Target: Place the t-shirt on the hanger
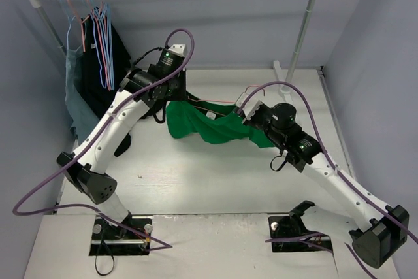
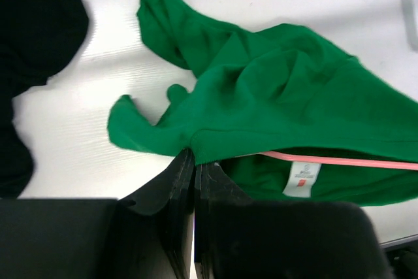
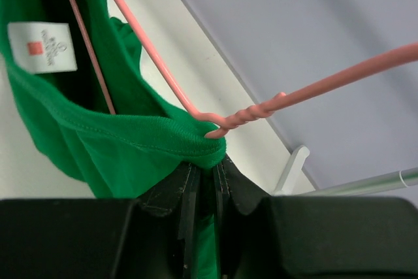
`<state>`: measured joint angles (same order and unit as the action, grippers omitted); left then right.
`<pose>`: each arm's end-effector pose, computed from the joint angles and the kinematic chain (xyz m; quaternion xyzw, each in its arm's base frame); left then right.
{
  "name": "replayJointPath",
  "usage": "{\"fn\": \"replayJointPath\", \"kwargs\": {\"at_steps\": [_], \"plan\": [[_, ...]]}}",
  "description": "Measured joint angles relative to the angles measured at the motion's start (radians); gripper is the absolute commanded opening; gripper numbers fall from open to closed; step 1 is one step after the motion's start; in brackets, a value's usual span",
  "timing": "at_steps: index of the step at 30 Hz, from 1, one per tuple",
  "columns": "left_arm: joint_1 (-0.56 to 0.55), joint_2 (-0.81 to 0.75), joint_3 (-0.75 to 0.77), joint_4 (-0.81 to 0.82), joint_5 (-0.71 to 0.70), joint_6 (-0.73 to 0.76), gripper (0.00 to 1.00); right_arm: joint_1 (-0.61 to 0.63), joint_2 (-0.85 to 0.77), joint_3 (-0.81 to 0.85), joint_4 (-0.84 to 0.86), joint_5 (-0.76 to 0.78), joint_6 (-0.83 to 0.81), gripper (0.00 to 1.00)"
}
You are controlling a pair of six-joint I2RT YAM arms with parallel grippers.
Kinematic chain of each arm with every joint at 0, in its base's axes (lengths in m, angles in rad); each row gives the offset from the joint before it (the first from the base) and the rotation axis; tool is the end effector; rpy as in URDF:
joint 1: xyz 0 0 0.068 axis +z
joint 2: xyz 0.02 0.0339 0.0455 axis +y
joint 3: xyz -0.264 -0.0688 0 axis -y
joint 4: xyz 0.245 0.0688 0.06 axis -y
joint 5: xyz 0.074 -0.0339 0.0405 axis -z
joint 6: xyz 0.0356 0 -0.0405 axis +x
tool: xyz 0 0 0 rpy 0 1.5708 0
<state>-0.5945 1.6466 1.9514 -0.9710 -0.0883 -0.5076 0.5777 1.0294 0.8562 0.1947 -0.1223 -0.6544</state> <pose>0.2849 -0.1888 0.4399 0.0198 0.8986 -0.1948 0.3928 0.2028 0.1374 0.3590 -0.4391 0.5446 0.0154 0.7144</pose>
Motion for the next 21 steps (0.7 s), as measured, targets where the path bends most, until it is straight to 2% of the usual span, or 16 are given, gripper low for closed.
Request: {"fn": "replayJointPath", "kwargs": {"at_steps": [9,21], "plan": [[0.001,0.016,0.047,-0.073,-0.014,0.085,0.00,0.000,-0.048,-0.004,-0.053,-0.026,0.000,0.00],[-0.011,0.080,0.137,-0.102,-0.025,0.104,0.00,0.007,-0.013,0.018,-0.071,-0.069,0.022,0.00]]}}
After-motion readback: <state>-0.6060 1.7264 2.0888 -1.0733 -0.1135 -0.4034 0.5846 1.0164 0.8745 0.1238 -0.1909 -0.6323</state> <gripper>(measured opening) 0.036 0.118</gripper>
